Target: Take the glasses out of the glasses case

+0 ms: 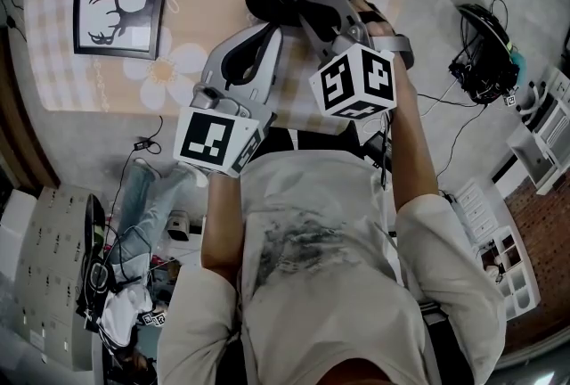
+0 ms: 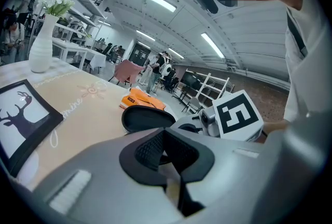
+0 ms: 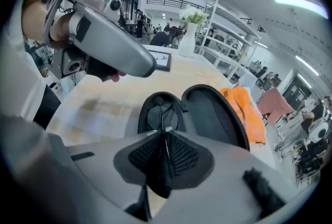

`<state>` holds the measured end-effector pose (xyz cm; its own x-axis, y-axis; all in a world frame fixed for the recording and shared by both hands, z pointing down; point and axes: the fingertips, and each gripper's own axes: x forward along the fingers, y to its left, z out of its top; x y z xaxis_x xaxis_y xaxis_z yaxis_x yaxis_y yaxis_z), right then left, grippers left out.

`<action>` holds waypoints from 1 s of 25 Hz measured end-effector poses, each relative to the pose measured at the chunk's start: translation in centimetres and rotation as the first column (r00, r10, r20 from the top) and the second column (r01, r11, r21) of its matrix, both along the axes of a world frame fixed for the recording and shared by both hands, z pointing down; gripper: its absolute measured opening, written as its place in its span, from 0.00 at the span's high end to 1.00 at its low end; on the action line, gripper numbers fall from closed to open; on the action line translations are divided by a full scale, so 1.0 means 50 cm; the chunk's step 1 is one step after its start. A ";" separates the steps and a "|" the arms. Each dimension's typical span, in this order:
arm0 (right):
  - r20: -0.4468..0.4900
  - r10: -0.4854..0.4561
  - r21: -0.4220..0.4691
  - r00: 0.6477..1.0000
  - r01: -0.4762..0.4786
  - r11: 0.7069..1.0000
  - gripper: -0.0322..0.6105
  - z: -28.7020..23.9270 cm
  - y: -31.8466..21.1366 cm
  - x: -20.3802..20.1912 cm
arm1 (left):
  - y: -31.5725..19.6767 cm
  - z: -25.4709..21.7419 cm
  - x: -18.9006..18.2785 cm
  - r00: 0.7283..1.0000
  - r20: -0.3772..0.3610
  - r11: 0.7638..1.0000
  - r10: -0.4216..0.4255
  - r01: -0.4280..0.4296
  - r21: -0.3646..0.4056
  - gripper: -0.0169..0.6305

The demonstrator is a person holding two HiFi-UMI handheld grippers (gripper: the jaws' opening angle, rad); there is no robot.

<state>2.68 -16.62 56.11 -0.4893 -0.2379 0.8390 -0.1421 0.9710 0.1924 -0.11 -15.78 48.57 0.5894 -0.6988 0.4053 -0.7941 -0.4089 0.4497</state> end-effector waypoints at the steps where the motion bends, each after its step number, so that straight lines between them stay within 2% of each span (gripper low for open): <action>1: 0.001 -0.002 -0.002 1.000 0.002 1.000 0.87 0.001 0.001 -0.001 | 0.000 0.000 0.000 1.000 0.000 1.000 0.001 -0.001 0.000 0.96; 9: -0.016 -0.021 -0.021 1.000 0.021 1.000 0.90 0.003 0.000 -0.003 | 0.003 0.000 0.000 1.000 -0.002 1.000 0.008 -0.008 0.002 0.96; 25: -0.015 0.014 0.018 1.000 -0.013 1.000 0.92 -0.017 -0.011 -0.003 | 0.013 -0.007 -0.008 1.000 -0.001 1.000 0.010 -0.010 0.012 0.96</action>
<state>2.54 -17.16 55.26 -0.4732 -0.2592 0.8419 -0.1522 0.9654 0.2117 -0.49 -15.12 48.20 0.5972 -0.6974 0.3963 -0.7891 -0.4223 0.4461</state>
